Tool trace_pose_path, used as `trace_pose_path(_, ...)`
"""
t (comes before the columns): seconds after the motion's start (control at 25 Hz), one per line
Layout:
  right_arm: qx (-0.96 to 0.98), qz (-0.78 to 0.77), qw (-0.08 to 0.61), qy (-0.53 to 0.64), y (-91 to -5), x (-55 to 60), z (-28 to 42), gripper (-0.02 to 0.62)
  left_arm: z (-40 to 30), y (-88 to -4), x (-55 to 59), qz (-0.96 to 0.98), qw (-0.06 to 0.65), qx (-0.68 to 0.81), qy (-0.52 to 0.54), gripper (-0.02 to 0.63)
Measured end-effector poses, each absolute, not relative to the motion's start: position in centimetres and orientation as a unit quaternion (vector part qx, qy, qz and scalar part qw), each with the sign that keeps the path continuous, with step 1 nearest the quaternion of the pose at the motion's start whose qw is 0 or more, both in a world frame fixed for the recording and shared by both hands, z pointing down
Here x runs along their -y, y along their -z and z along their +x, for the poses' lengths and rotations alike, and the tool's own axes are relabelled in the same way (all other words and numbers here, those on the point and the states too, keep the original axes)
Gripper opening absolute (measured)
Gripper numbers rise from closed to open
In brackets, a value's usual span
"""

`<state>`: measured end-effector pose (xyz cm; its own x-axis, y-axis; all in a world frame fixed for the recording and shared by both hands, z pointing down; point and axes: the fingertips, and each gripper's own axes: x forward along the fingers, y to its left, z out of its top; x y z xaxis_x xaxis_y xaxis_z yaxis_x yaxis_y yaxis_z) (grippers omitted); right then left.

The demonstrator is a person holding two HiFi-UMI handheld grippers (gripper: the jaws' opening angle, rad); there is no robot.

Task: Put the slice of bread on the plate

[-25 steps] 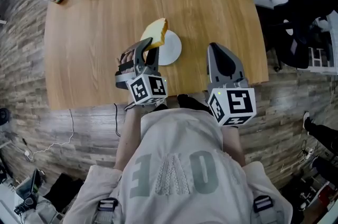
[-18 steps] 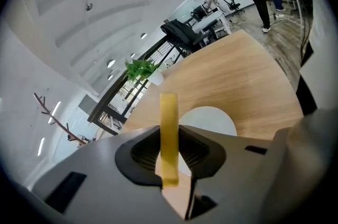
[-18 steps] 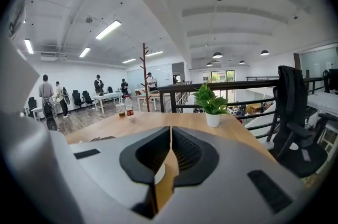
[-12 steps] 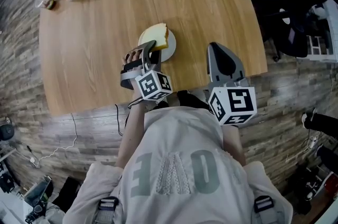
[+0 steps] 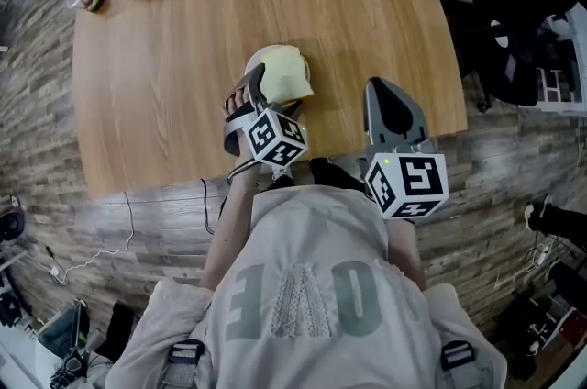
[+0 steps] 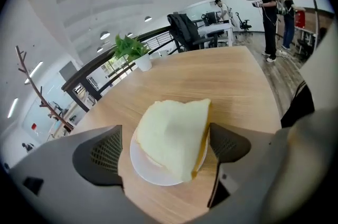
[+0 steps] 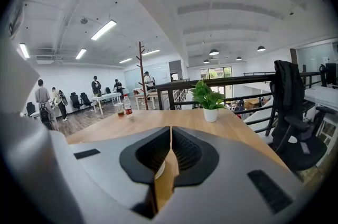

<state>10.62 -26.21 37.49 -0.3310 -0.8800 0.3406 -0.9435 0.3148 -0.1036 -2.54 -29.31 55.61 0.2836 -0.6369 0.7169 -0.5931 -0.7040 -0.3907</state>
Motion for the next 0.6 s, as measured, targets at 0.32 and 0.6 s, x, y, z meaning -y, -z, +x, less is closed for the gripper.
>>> trace_pose_path(0.32,0.809,0.559,0.107,-0.146,-37.4,26.4,10.4,0.023,-2.4,-55.5,29.2,-0.803,-0.003,-0.402,0.44,0.574)
trace_pose_path(0.6,0.815,0.552,0.101,-0.146,-37.3,26.8,10.1,0.023,-3.3,-52.8,30.6,-0.815,-0.071,-0.455,0.352,0.584)
